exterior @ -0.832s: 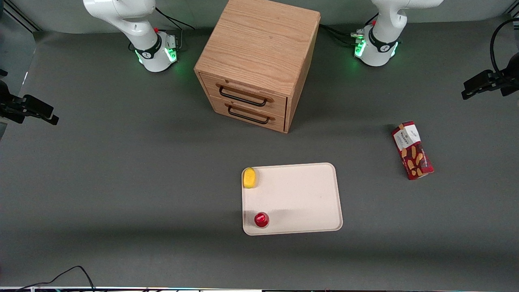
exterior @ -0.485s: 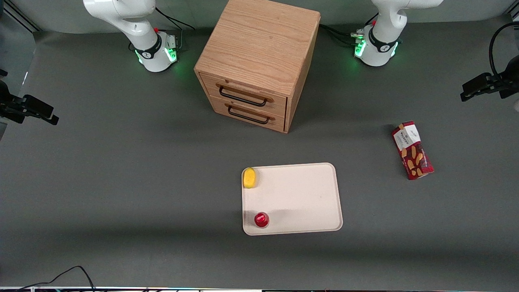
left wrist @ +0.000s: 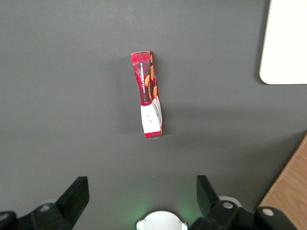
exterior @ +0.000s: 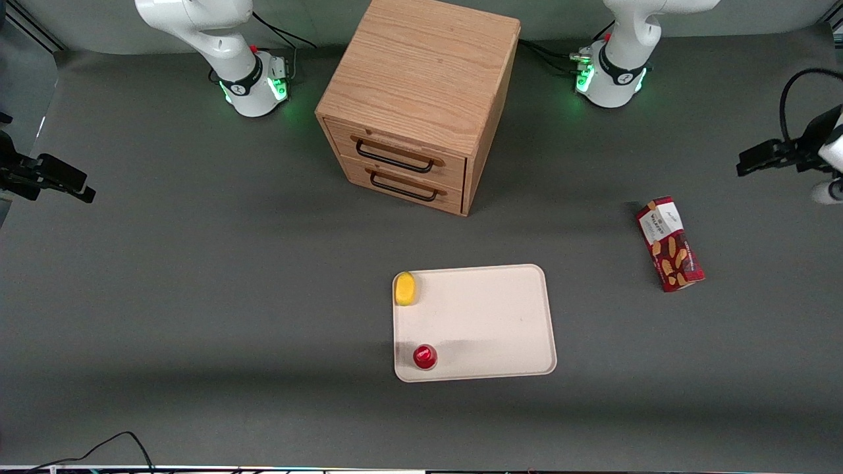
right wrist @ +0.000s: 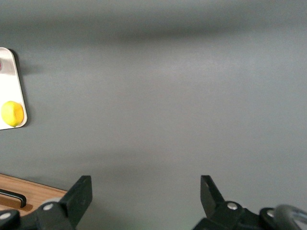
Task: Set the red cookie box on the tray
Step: 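Move the open left gripper toward the red plaid cookie box, then lower the left gripper over the cookie box and close on it, then lift the cookie box and carry it over the white tray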
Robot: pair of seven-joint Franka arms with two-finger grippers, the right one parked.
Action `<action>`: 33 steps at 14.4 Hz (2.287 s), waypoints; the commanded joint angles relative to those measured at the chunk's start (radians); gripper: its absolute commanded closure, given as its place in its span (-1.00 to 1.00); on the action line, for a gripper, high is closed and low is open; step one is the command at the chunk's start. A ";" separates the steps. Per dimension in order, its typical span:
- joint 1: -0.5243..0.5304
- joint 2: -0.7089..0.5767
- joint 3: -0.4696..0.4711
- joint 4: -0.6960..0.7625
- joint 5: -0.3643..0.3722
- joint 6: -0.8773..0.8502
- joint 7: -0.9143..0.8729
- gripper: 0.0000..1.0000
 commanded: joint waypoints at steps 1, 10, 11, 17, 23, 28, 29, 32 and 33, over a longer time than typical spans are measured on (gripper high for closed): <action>0.002 -0.052 0.036 -0.226 0.010 0.184 0.019 -1.00; 0.002 0.136 0.077 -0.622 -0.075 0.931 0.017 -1.00; 0.000 0.181 0.075 -0.631 -0.081 1.000 0.017 -1.00; -0.015 0.281 0.052 -0.634 -0.154 1.129 0.016 0.97; -0.020 0.181 0.034 -0.570 -0.156 0.925 0.007 1.00; -0.028 0.127 -0.020 -0.158 -0.139 0.328 -0.072 1.00; -0.029 0.135 -0.031 -0.054 -0.129 0.225 -0.090 1.00; -0.035 0.175 -0.100 0.161 -0.084 0.039 -0.200 1.00; -0.038 0.183 -0.120 0.185 -0.085 0.031 -0.254 1.00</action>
